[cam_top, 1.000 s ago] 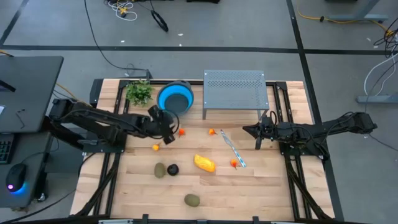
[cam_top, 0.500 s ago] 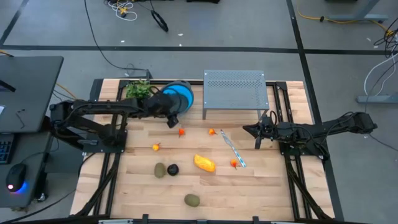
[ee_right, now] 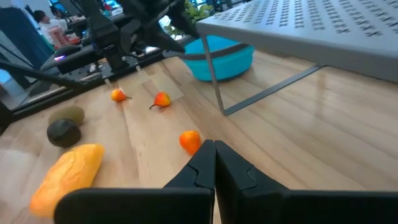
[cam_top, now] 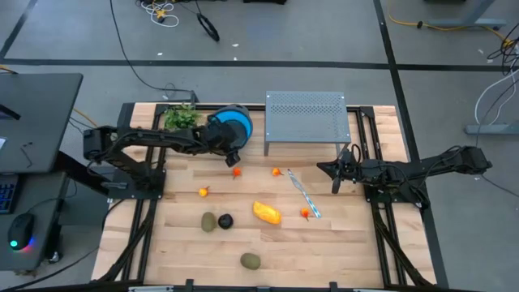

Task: Pick & Place Fruit
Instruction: Put the blue strainer bowl on the shelf

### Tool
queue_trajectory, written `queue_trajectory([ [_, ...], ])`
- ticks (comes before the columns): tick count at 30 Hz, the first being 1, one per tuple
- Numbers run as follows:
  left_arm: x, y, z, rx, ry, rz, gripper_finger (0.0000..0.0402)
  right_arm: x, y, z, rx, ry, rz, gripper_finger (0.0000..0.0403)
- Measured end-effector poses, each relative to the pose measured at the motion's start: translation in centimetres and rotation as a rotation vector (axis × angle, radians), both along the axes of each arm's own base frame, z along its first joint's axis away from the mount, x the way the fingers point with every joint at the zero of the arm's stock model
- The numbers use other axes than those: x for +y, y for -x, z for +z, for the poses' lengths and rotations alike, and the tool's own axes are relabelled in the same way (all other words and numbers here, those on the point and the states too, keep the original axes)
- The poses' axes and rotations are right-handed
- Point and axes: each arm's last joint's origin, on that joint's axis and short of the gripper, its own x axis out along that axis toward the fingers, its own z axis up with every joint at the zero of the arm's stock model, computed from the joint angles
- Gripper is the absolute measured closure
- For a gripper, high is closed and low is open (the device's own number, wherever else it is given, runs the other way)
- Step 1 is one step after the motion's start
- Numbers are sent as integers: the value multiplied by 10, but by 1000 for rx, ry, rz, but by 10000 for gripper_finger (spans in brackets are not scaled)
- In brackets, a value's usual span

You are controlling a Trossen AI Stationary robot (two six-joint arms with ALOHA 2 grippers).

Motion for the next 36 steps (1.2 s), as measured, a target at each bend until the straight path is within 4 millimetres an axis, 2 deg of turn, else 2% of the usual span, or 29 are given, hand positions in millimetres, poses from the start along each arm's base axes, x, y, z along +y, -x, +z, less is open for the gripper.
queue_trajectory([
  [6, 5, -2, 8, -39, 40, -12, 149, 0, 0, -1, 12, 14, -16, 400],
  [11, 7, 1, -10, 26, 78, 22, 149, -1, 0, -1, 17, 18, -25, 400],
  [24, 10, -5, -38, 114, 76, 75, 155, -1, 0, -1, 16, 20, -25, 400],
  [30, 11, -5, -40, 129, 48, 96, 208, -1, 0, -1, 16, 20, -25, 400],
  [36, 11, -4, -40, 143, 47, 97, 320, -1, 0, -1, 16, 20, -25, 400],
])
